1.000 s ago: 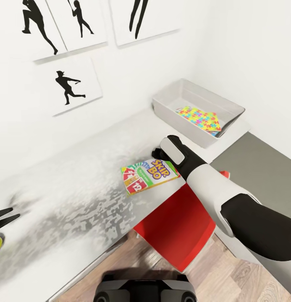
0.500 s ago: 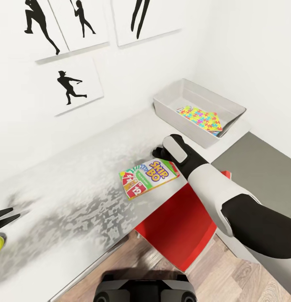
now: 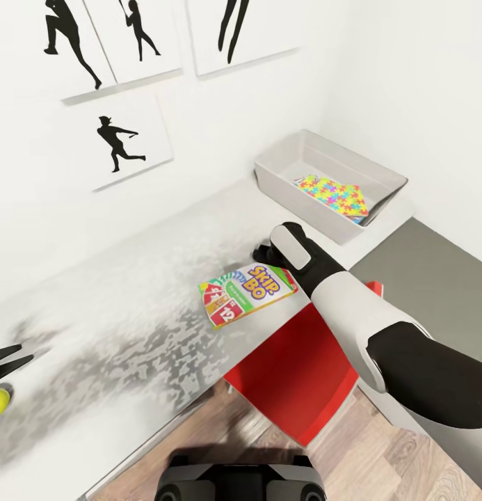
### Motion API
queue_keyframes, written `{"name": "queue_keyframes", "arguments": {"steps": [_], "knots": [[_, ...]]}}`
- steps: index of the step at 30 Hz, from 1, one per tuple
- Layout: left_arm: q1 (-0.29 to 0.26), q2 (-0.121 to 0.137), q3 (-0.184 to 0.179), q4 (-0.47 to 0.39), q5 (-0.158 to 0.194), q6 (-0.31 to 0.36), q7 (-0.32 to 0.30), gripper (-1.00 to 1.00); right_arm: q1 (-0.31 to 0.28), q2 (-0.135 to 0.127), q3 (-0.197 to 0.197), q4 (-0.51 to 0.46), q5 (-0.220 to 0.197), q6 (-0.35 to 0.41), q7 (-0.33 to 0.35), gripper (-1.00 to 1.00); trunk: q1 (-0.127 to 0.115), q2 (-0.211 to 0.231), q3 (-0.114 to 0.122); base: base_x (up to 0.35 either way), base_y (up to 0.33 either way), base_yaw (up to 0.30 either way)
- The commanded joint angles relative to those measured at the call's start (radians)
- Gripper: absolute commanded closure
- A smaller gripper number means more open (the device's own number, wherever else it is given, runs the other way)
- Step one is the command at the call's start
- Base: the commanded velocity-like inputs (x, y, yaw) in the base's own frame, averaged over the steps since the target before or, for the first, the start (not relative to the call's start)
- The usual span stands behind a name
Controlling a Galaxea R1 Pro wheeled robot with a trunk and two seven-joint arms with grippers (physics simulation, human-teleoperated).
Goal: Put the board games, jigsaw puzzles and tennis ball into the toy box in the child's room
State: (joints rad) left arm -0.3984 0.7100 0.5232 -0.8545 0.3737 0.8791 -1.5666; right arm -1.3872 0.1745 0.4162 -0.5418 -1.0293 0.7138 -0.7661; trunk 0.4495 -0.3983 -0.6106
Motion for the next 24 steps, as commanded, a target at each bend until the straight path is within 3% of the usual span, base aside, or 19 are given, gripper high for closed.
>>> {"name": "queue_keyframes", "arguments": {"steps": [1, 24], "knots": [[0.0, 0.001, 0.0, 0.0, -0.001, 0.011, -0.004, -1.0, -0.001, 0.0, 0.003, 0.0, -0.006, 0.003, -0.008, -1.0, 0.0, -0.002, -0.001, -0.048, 0.025, 0.0], [-0.001, 0.001, 0.0, 0.0, -0.001, 0.011, -0.004, -1.0, -0.001, 0.0, 0.002, 0.0, -0.007, 0.024, -0.005, -1.0, 0.0, -0.002, -0.001, -0.023, 0.026, 0.0]]}}
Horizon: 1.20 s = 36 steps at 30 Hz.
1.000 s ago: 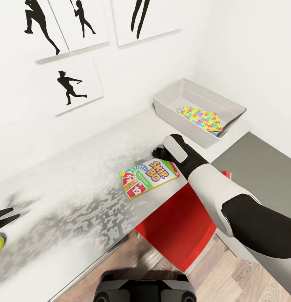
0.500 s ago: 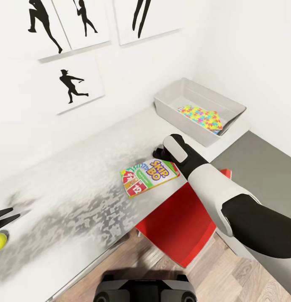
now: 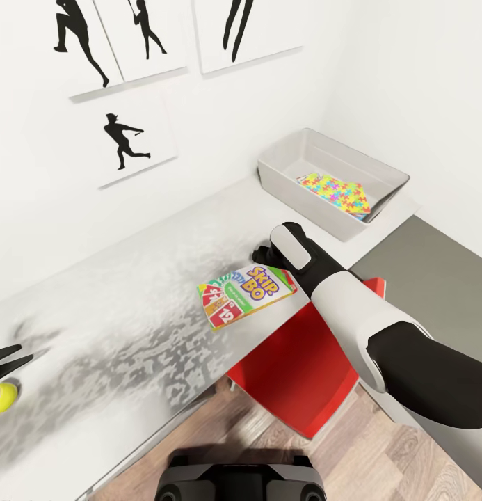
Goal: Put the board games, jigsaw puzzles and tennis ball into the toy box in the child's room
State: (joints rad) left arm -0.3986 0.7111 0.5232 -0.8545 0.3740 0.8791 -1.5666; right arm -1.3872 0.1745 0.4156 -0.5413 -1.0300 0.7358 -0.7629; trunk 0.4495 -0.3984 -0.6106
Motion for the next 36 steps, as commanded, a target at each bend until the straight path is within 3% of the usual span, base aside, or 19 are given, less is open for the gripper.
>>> {"name": "queue_keyframes", "arguments": {"steps": [1, 36], "knots": [[0.0, 0.0, 0.0, 0.0, -0.001, 0.011, -0.004, -1.0, -0.001, 0.0, 0.002, 0.0, -0.006, 0.003, -0.01, -1.0, 0.001, -0.002, -0.001, -0.035, 0.004, 0.0], [0.0, -0.001, 0.0, -0.001, -0.001, 0.011, -0.004, -1.0, -0.001, 0.0, 0.002, 0.0, -0.005, 0.032, -0.015, -1.0, 0.001, -0.002, -0.001, -0.054, 0.094, 0.0]]}}
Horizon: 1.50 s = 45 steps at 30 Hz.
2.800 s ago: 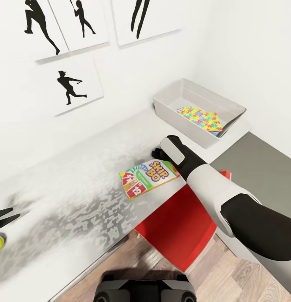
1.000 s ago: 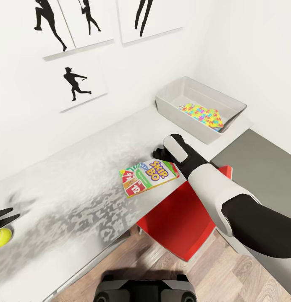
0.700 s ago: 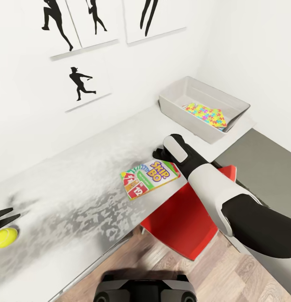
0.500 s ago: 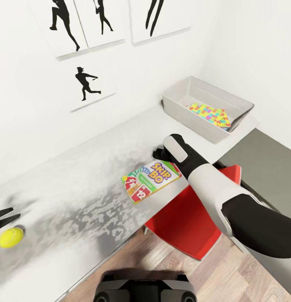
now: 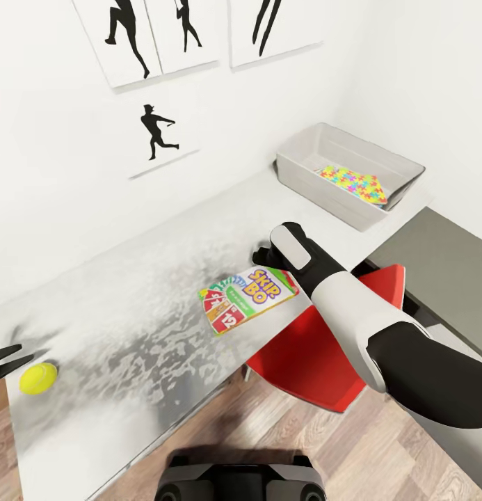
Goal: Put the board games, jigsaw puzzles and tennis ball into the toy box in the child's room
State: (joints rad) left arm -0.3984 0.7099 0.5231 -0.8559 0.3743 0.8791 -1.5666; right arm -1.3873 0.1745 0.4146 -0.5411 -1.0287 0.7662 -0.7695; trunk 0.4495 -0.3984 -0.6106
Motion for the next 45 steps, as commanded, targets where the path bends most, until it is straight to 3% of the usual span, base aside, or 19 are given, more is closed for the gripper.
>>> {"name": "queue_keyframes", "arguments": {"steps": [1, 45], "knots": [[0.0, 0.0, 0.0, 0.0, -0.001, 0.011, -0.004, -1.0, -0.001, 0.0, 0.003, 0.0, -0.007, 0.002, -0.008, -1.0, 0.001, -0.002, -0.001, -0.014, 0.002, 0.0], [0.0, -0.001, 0.0, 0.001, -0.001, 0.011, -0.004, -1.0, -0.001, 0.0, 0.003, 0.001, -0.007, 0.002, -0.008, -1.0, 0.001, -0.002, -0.001, -0.091, 0.085, 0.0]]}}
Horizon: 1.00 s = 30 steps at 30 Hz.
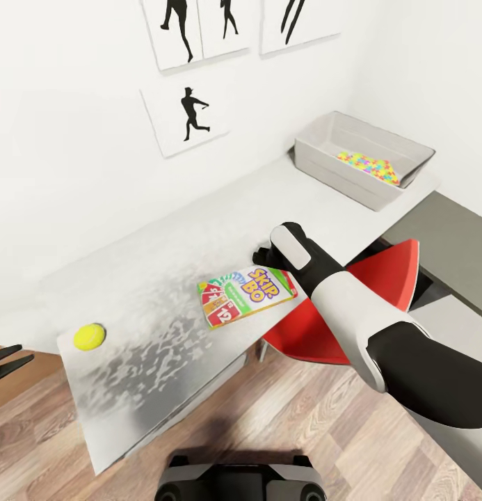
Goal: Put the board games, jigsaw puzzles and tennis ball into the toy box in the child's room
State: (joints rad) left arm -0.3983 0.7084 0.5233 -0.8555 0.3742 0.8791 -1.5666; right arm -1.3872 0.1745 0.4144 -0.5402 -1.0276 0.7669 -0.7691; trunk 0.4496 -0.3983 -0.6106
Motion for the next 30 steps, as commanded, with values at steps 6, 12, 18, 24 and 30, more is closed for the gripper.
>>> {"name": "queue_keyframes", "arguments": {"steps": [6, 12, 18, 24, 30], "knots": [[0.0, 0.0, 0.0, 0.0, -0.001, 0.011, -0.004, -1.0, -0.001, 0.0, 0.003, 0.0, -0.009, 0.002, -0.008, -1.0, 0.0, -0.002, -0.001, -0.138, 0.101, 0.0], [0.0, 0.0, 0.0, 0.0, -0.001, 0.011, -0.004, -1.0, -0.001, 0.0, 0.003, -0.001, -0.008, 0.002, -0.008, -1.0, 0.0, -0.002, -0.001, -0.112, 0.139, 0.0], [-0.001, 0.0, 0.0, 0.0, -0.001, 0.011, -0.004, -1.0, -0.001, 0.0, 0.003, 0.0, -0.009, 0.003, -0.008, -1.0, 0.0, -0.002, -0.001, -0.15, 0.146, 0.0], [-0.001, 0.0, 0.0, 0.0, -0.001, 0.011, -0.004, -1.0, -0.001, 0.0, 0.003, -0.001, -0.009, 0.023, -0.007, -1.0, 0.0, -0.002, -0.001, -0.181, 0.117, 0.0], [-0.001, 0.0, 0.0, 0.0, -0.001, 0.011, -0.004, -1.0, -0.001, 0.0, 0.003, -0.001, -0.009, 0.028, -0.007, -1.0, 0.0, -0.002, -0.001, -0.18, 0.107, 0.0]]}}
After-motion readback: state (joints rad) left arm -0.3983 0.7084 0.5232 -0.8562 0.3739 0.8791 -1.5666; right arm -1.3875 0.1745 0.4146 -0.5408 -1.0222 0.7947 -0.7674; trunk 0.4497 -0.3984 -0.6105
